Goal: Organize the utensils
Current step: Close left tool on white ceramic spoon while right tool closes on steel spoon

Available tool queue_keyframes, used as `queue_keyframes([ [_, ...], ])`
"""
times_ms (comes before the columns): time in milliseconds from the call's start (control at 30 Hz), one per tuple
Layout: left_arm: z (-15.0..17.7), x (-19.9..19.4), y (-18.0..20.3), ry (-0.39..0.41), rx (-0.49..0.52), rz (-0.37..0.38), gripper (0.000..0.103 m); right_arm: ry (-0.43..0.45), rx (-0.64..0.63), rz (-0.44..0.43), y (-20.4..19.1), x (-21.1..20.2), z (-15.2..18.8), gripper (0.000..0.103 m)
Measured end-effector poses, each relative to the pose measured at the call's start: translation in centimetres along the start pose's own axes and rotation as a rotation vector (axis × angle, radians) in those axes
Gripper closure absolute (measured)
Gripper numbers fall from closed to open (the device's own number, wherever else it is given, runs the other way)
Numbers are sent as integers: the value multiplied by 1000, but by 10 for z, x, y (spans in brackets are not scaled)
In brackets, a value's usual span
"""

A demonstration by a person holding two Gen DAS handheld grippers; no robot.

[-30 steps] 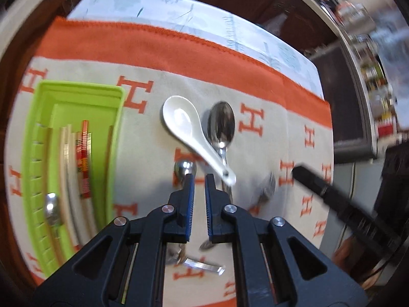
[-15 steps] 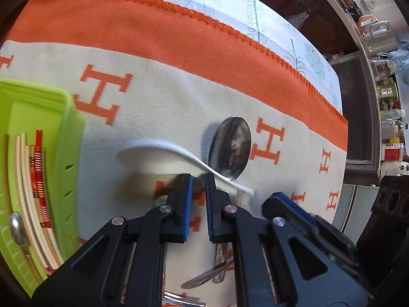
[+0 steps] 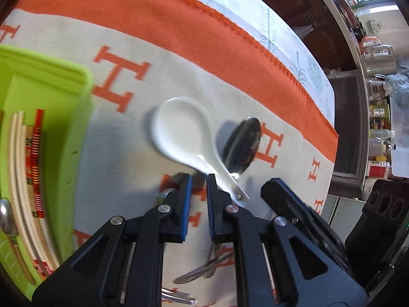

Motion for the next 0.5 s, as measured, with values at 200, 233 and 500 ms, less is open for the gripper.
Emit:
queue_keyframes([
  [200, -7, -10, -20, 21, -53, 19, 95, -61, -18, -56, -7, 20, -1, 83],
  [233, -8, -11, -23, 23, -56, 23, 96, -69, -16, -65, -8, 22, 0, 83],
  [500, -10, -12, -24, 10, -65, 97, 95, -89, 13, -120, -7, 28, 9, 87],
])
Point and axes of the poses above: each gripper's, at about its wrist camera, not at the fingertips, and x roughly the way its jaws point, y to its right, z to its underside, the point moved 1 cm from there along x, roughly the way its jaws point, and after that the axes turned 7 degrees about -x, right-handed, at the moved point
